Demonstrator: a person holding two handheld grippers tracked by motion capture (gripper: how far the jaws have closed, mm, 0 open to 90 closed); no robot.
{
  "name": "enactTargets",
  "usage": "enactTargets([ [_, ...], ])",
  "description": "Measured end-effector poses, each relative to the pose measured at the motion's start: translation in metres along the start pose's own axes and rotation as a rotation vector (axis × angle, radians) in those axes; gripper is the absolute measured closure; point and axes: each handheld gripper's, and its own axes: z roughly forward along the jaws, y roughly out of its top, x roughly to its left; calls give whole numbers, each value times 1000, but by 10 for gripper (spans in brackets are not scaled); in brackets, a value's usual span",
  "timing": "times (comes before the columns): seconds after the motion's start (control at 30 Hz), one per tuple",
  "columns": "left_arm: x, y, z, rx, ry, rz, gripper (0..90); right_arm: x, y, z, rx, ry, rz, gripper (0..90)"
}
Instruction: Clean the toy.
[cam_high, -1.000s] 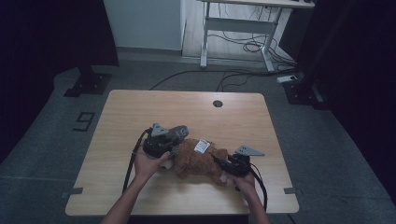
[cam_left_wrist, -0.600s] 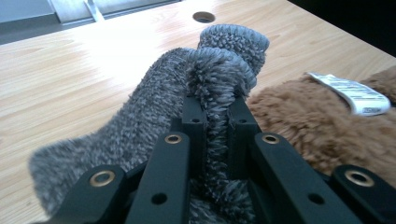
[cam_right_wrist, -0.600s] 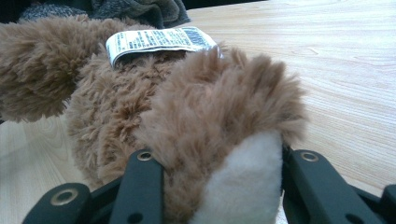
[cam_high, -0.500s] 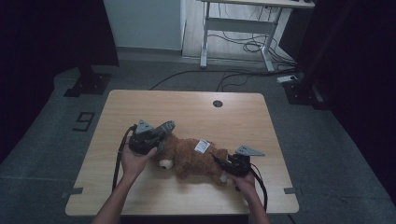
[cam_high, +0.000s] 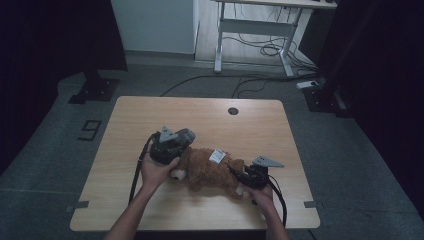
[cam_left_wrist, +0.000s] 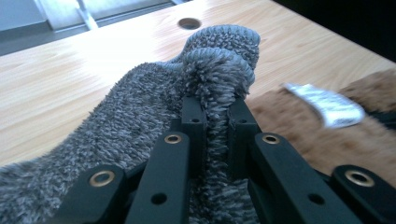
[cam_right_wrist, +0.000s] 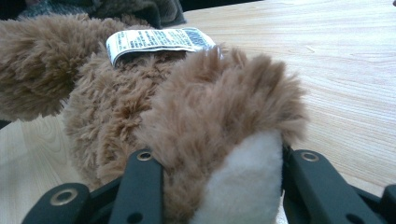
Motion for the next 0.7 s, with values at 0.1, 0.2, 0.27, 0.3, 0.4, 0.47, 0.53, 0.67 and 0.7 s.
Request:
enactTargets([
  [0.1,-15,7,9,8,-24,28,806,0,0,0,-4,-2,1,623],
  [0.2,-29,11,19,22,-41,54,806,0,-1,0,-5,-3,2,623],
  [0.27,-35,12,25,33,-48,63,806,0,-1,0,-7,-4,2,623],
  [0.3,-37,13,28,39,-49,68,806,0,-1,0,-8,-4,2,622],
  [0.4,-41,17,35,49,-48,75,806,0,-1,0,-10,-5,5,622],
  [0.47,-44,20,39,52,-59,70,806,-1,-1,0,-12,-5,9,622],
  [0.53,-48,22,43,57,-69,76,806,-1,-1,0,-12,-6,10,622],
  [0.67,-56,21,51,70,-75,88,806,-1,-2,0,-13,-6,10,621],
  [0.7,-56,19,53,76,-74,91,806,-1,-2,0,-11,-6,9,621],
])
